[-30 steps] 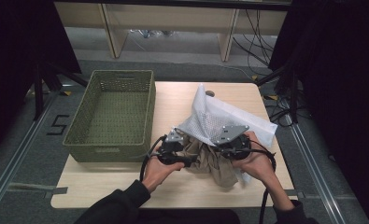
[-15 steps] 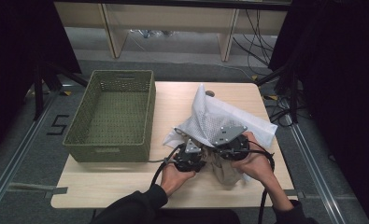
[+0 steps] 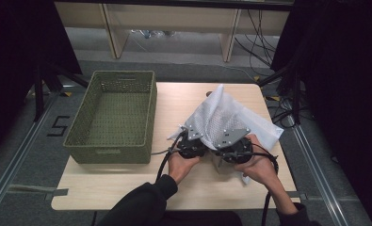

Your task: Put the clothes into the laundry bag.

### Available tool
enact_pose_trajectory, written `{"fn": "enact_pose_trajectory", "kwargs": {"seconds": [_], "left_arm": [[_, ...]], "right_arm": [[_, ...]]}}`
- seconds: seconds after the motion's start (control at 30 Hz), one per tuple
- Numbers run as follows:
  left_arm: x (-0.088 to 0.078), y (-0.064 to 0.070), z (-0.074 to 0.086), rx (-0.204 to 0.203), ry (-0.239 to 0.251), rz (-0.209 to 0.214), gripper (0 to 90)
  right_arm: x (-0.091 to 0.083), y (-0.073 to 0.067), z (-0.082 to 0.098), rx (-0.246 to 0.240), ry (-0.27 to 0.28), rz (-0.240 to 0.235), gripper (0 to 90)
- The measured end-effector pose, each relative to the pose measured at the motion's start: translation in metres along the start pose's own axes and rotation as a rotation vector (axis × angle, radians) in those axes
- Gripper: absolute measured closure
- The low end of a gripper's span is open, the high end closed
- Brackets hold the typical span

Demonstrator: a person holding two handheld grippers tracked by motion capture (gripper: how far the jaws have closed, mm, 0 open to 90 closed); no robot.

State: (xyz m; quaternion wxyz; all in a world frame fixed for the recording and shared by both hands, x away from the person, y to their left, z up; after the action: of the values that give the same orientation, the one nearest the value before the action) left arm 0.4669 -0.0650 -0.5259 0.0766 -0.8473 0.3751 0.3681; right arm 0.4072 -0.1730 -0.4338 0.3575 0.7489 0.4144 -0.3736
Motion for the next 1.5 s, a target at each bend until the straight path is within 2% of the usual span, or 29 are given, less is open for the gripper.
{"fn": "enact_pose_trajectory", "kwargs": {"seconds": [0.17, 0.27, 0.33, 0.37, 0.4, 0.47, 0.5, 0.53, 0.57, 0.6, 0.63, 0.67, 0.73, 0.77, 0.87, 0.9, 0.93, 0.97, 1.0, 1.07, 1.13, 1.17, 1.2, 1.23, 1.27, 1.3, 1.33, 1.4, 1.5], "left_arm": [[-0.019, -0.003, 0.015, 0.01, -0.056, -0.007, 39.2], [-0.026, -0.002, 0.025, 0.03, -0.09, -0.007, 31.0], [-0.022, -0.002, 0.029, 0.046, -0.11, -0.009, 36.1], [-0.019, -0.002, 0.03, 0.05, -0.115, 0.002, 44.4], [-0.015, 0.0, 0.029, 0.044, -0.103, 0.023, 44.4], [-0.008, 0.002, 0.025, 0.04, -0.089, 0.069, 61.6], [-0.003, 0.003, 0.022, 0.042, -0.086, 0.061, 70.1], [-0.003, 0.001, 0.022, 0.092, -0.114, 0.055, 77.8], [-0.001, 0.002, 0.019, 0.095, -0.108, 0.046, 80.8], [0.0, 0.004, 0.015, 0.071, -0.087, 0.052, 83.4], [-0.001, 0.004, 0.009, 0.09, -0.072, 0.056, 85.0], [-0.001, 0.007, 0.003, 0.059, -0.026, 0.054, 85.6], [-0.005, 0.009, -0.008, 0.057, 0.007, 0.069, 85.8], [-0.004, 0.01, -0.012, 0.03, 0.03, 0.084, 85.7], [0.0, 0.006, -0.002, 0.053, -0.006, 0.075, 83.1], [0.0, 0.005, 0.003, 0.024, -0.007, 0.081, 80.9], [-0.002, 0.001, 0.009, 0.028, -0.025, 0.086, 77.5], [-0.003, 0.002, 0.013, 0.005, -0.019, 0.103, 74.7], [-0.007, 0.0, 0.018, 0.026, -0.043, 0.109, 70.5], [-0.021, -0.003, 0.024, 0.03, -0.039, 0.104, 63.3], [-0.036, -0.006, 0.023, 0.006, -0.022, 0.091, 58.2], [-0.054, -0.013, 0.023, 0.054, -0.017, 0.047, 55.7], [-0.054, -0.013, 0.023, 0.054, -0.017, 0.047, 54.5], [-0.062, -0.016, 0.024, 0.083, -0.018, 0.022, 54.5], [-0.073, -0.025, 0.026, 0.11, -0.033, -0.051, 52.4], [-0.073, -0.025, 0.026, 0.11, -0.033, -0.051, 51.3], [-0.077, -0.029, 0.028, 0.106, -0.039, -0.078, 51.3], [-0.078, -0.034, 0.031, 0.068, -0.053, -0.093, 48.7], [-0.07, -0.035, 0.038, 0.074, -0.118, -0.125, 45.7]], "right_arm": [[0.005, -0.001, 0.003, 0.005, -0.012, -0.008, 89.7], [0.007, -0.001, 0.003, 0.005, -0.016, -0.007, 89.7], [0.008, -0.002, 0.002, -0.002, -0.019, -0.006, 89.7], [0.007, -0.003, 0.001, -0.001, -0.019, -0.005, 89.7], [0.007, -0.003, 0.001, -0.001, -0.019, -0.005, 89.7], [0.007, -0.003, 0.001, -0.009, -0.016, -0.003, 89.7], [0.006, -0.003, 0.001, -0.005, -0.016, -0.004, 89.7], [0.006, -0.003, 0.001, -0.009, -0.015, -0.002, 89.7], [0.006, -0.003, 0.001, -0.004, -0.014, -0.002, 89.7], [0.005, -0.003, 0.001, -0.006, -0.014, -0.006, 89.7], [0.005, -0.003, 0.002, -0.005, -0.014, -0.007, 89.7], [0.006, -0.004, 0.002, -0.009, -0.014, -0.007, 89.7], [0.007, -0.005, 0.005, 0.006, -0.023, -0.014, 89.7], [0.01, -0.005, 0.006, 0.001, -0.028, -0.014, 89.7], [0.018, -0.005, 0.014, 0.004, -0.045, -0.032, 89.7], [0.022, -0.005, 0.017, 0.014, -0.056, -0.035, 89.7], [0.024, -0.006, 0.021, 0.018, -0.066, -0.045, 89.7], [0.027, -0.005, 0.023, 0.018, -0.069, -0.042, 89.7], [0.029, -0.007, 0.026, 0.037, -0.078, -0.047, 89.7], [0.035, -0.006, 0.03, 0.025, -0.086, -0.046, 89.7], [0.04, -0.007, 0.034, 0.036, -0.105, -0.055, 89.7], [0.042, -0.009, 0.036, 0.037, -0.116, -0.06, 89.7], [0.042, -0.009, 0.036, 0.037, -0.116, -0.06, 89.7], [0.043, -0.011, 0.037, -0.004, -0.12, -0.058, 89.7], [0.041, -0.015, 0.038, -0.013, -0.124, -0.072, 89.7], [0.039, -0.017, 0.04, -0.004, -0.133, -0.084, 89.8], [0.039, -0.017, 0.04, -0.004, -0.133, -0.084, 89.8], [0.035, -0.019, 0.044, -0.004, -0.139, -0.084, 89.7], [0.024, -0.024, 0.054, -0.029, -0.151, -0.114, 89.7]]}}
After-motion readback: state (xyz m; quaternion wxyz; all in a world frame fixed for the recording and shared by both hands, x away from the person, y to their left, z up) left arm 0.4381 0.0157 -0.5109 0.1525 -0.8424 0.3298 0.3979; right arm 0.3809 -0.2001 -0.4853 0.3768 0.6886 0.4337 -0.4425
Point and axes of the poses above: each handheld gripper's, and its own axes: x roughly forward along the jaws, z roughly out of its underside, y roughly to its right, the point moved 6 cm from there along x, roughly forward along the jaws, and after that the axes turned 11 degrees about -y, right-handed, at the moved point
